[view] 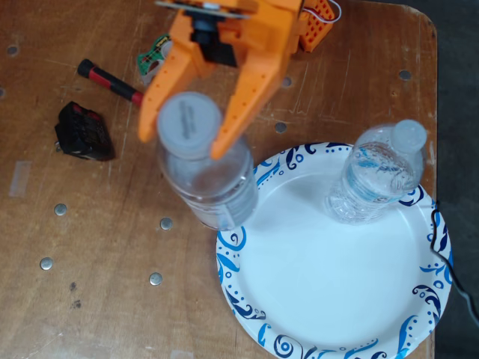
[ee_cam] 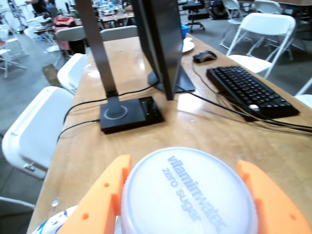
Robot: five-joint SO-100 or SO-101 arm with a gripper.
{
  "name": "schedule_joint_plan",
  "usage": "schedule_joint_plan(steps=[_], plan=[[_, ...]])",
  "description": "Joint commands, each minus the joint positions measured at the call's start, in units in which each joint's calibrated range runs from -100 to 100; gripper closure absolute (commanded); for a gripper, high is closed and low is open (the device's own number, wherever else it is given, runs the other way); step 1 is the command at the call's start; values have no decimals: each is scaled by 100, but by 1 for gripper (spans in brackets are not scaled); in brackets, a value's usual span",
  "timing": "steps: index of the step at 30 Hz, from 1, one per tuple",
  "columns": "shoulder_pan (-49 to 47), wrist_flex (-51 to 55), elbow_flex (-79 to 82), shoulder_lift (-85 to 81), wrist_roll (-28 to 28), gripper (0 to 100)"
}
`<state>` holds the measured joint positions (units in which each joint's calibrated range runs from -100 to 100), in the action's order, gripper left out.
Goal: Move the bottles to the plate
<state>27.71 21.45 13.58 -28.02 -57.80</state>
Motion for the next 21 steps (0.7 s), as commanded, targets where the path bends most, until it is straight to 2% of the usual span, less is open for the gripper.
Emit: schedule_joint_plan(steps=[1,6,21], plan=[[-189,-1100,1075,-545,-21,83],[-448,-2162,2129,-571,-21,83],[-1353,-3737,3588,-571,-31,83]])
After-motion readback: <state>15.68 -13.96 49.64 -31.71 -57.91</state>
